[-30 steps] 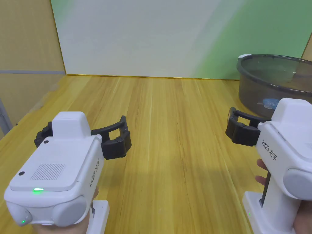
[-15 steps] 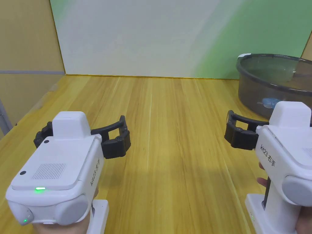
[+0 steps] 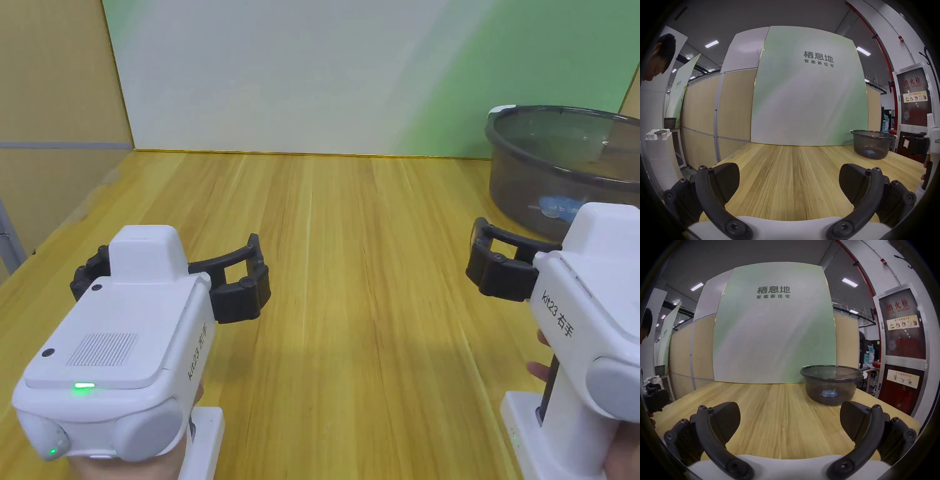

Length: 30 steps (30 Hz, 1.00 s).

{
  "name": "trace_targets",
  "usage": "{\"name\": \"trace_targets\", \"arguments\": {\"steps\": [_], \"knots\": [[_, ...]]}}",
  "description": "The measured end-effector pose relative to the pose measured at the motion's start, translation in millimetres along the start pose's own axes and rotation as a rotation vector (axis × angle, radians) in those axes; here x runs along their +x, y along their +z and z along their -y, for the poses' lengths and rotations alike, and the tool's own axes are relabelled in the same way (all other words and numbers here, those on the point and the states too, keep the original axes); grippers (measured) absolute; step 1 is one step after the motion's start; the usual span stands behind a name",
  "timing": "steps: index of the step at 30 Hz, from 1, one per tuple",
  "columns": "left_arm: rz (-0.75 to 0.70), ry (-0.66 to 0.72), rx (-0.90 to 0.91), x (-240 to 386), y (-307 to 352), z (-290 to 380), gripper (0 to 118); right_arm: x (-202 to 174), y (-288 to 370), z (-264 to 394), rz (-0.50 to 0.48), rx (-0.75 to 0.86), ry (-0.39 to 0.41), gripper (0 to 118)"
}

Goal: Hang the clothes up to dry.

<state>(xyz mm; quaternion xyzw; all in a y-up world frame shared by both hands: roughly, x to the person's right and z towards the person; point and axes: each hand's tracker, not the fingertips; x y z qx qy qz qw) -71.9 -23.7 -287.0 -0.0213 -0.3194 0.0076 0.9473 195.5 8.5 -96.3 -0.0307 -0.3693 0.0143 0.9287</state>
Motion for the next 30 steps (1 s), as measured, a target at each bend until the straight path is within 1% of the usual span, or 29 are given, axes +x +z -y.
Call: {"name": "trace_targets", "arguments": {"steps": [1,3,4,5,8,9,11,12,13,14,15,16,18,19,20,21,22,23,25,30], "knots": [[0.000,0.002,0.000,-0.1,0.0,0.0,118,1.4,0.7,-1.9,0.001,0.024,0.038,118],[-0.001,0.006,0.002,-0.3,0.5,-0.4,118,5.0,-1.1,1.0,-0.043,-0.061,-0.026,118],[-0.001,0.005,0.001,0.1,0.7,-0.2,118,5.0,-0.5,0.4,-0.048,-0.031,-0.025,118],[0.000,0.003,0.000,0.4,0.8,0.0,118,5.8,0.4,1.4,-0.028,-0.028,-0.040,118],[0.003,0.004,-0.003,1.2,1.0,0.3,118,5.1,1.5,2.0,-0.029,-0.033,-0.035,118],[0.003,0.005,-0.003,1.4,1.3,0.5,118,3.8,2.6,2.4,-0.031,-0.009,-0.010,118],[0.007,0.005,-0.005,1.6,1.6,0.4,118,-1.3,3.3,1.3,0.007,-0.006,0.049,118],[0.008,0.002,-0.005,1.9,1.7,0.6,118,-4.3,4.4,-1.0,0.020,0.029,0.093,118],[0.006,0.001,-0.004,2.2,1.8,0.6,118,-4.8,5.6,0.0,0.024,0.033,0.099,118],[0.005,0.002,-0.004,2.3,1.8,0.6,118,-5.0,4.7,2.3,0.004,0.004,0.068,118],[0.005,0.004,-0.003,2.2,1.9,0.5,118,-5.9,5.5,-0.4,-0.005,0.036,0.104,118],[0.007,0.006,-0.003,2.2,1.9,0.9,118,-5.7,5.0,1.0,-0.015,0.008,0.079,118],[0.005,0.004,-0.003,2.4,2.3,1.4,118,-4.9,4.5,-2.8,-0.017,0.000,0.069,118],[0.004,0.001,-0.004,2.4,2.6,1.6,118,-3.5,2.7,-0.4,-0.024,-0.038,0.019,118],[0.004,0.000,-0.005,2.5,2.9,1.7,118,-2.8,3.2,0.9,-0.016,-0.021,0.005,118],[0.003,0.001,-0.004,2.4,3.2,1.7,118,-1.7,3.8,0.1,-0.020,0.006,0.029,118],[0.004,0.003,-0.004,2.0,3.5,1.5,118,-0.8,3.8,0.0,-0.017,0.006,0.027,118],[0.005,0.003,-0.004,1.5,3.8,1.3,118,-0.1,3.0,1.1,-0.017,-0.015,-0.001,118],[0.003,0.002,-0.005,0.9,4.2,1.4,118,0.6,3.9,0.7,-0.017,-0.001,0.022,118],[-0.001,0.008,-0.004,0.1,4.1,1.9,118,1.0,3.0,2.4,0.001,-0.014,0.033,118]]}}
